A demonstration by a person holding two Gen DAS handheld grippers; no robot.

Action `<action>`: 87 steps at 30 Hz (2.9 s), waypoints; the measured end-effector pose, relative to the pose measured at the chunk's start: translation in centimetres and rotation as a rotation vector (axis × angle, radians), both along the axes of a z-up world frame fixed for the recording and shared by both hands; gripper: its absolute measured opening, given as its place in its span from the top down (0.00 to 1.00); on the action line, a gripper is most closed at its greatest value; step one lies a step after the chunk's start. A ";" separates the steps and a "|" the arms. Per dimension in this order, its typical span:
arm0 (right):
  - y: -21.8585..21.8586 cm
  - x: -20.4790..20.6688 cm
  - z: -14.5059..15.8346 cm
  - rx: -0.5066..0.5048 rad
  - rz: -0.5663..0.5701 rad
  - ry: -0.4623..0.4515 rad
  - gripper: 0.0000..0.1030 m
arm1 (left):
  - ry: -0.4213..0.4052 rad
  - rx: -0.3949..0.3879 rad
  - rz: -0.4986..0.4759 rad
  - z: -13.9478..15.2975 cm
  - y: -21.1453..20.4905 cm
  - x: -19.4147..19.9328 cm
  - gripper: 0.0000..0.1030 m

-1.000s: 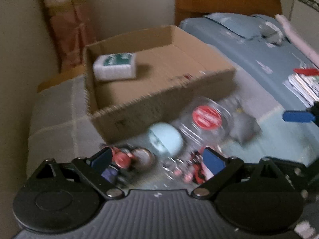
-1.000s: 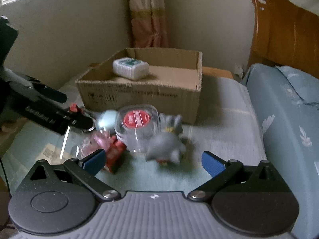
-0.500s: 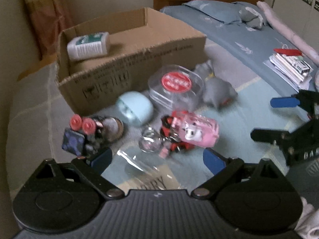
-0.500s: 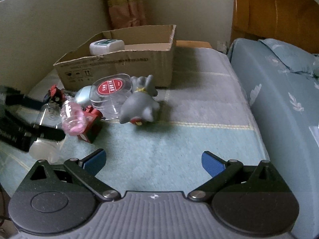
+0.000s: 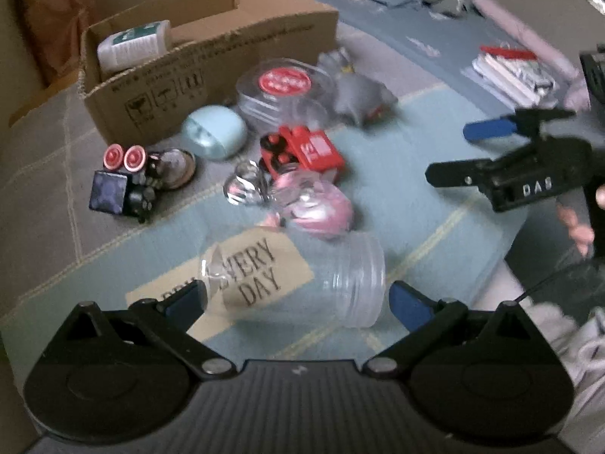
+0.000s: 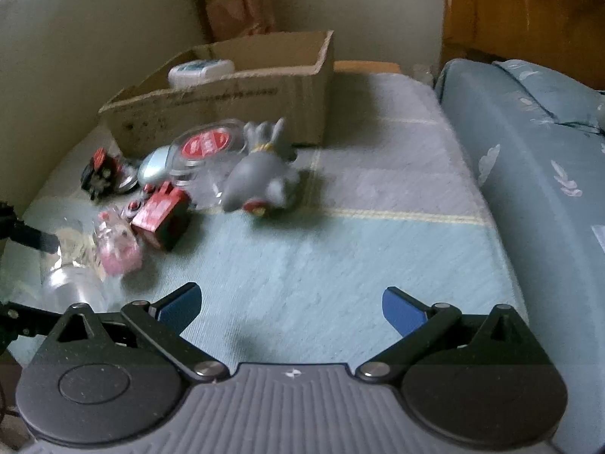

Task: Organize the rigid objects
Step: 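Return both tools to the table and lower the left tool to the clear jar, then grasp the clear plastic jar with the left tool while the right tool grasps the grey toy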

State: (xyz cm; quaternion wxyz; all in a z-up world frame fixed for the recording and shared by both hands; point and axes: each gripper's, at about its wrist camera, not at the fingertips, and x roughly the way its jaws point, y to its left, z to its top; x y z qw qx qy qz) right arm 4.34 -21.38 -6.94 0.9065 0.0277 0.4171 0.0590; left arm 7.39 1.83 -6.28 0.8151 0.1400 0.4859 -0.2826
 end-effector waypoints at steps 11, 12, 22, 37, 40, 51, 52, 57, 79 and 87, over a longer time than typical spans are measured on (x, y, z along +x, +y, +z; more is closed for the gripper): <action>2.1 -1.0 -1.4 -0.127 0.090 -0.039 0.00 | -0.112 0.020 0.027 -1.2 -0.6 -0.6 0.11; 2.0 -1.1 -1.4 -0.126 0.093 -0.044 0.00 | -0.108 0.015 0.031 -1.2 -0.5 -0.6 0.11; 1.8 -1.7 -1.7 -0.116 0.093 -0.112 0.00 | -0.142 0.010 0.226 -1.3 3.4 -0.8 0.11; 2.4 0.1 -1.8 -0.115 0.074 -0.099 0.00 | -0.161 -0.031 0.367 -1.9 5.7 -2.1 0.09; 2.7 0.5 -1.7 -0.116 0.098 -0.092 0.00 | -0.154 -0.035 0.389 -2.0 5.8 -2.1 0.09; 2.9 2.2 -1.7 -0.116 0.169 -0.098 0.00 | -0.167 -0.050 0.411 -2.2 6.0 -1.8 0.10; 2.8 2.5 -1.7 -0.117 0.170 -0.097 0.00 | -0.168 -0.050 0.413 -2.2 6.0 -1.8 0.10; 2.8 4.6 -1.2 -0.151 0.148 -0.101 0.00 | -0.170 -0.047 0.417 -2.2 5.9 -1.7 0.10; 2.5 5.3 0.4 -0.166 0.241 -0.142 0.37 | -0.163 -0.044 0.415 -2.2 5.8 -1.2 0.10; 2.3 3.7 0.4 -0.169 0.246 -0.134 0.31 | -0.163 -0.026 0.417 -2.2 5.6 -1.4 0.10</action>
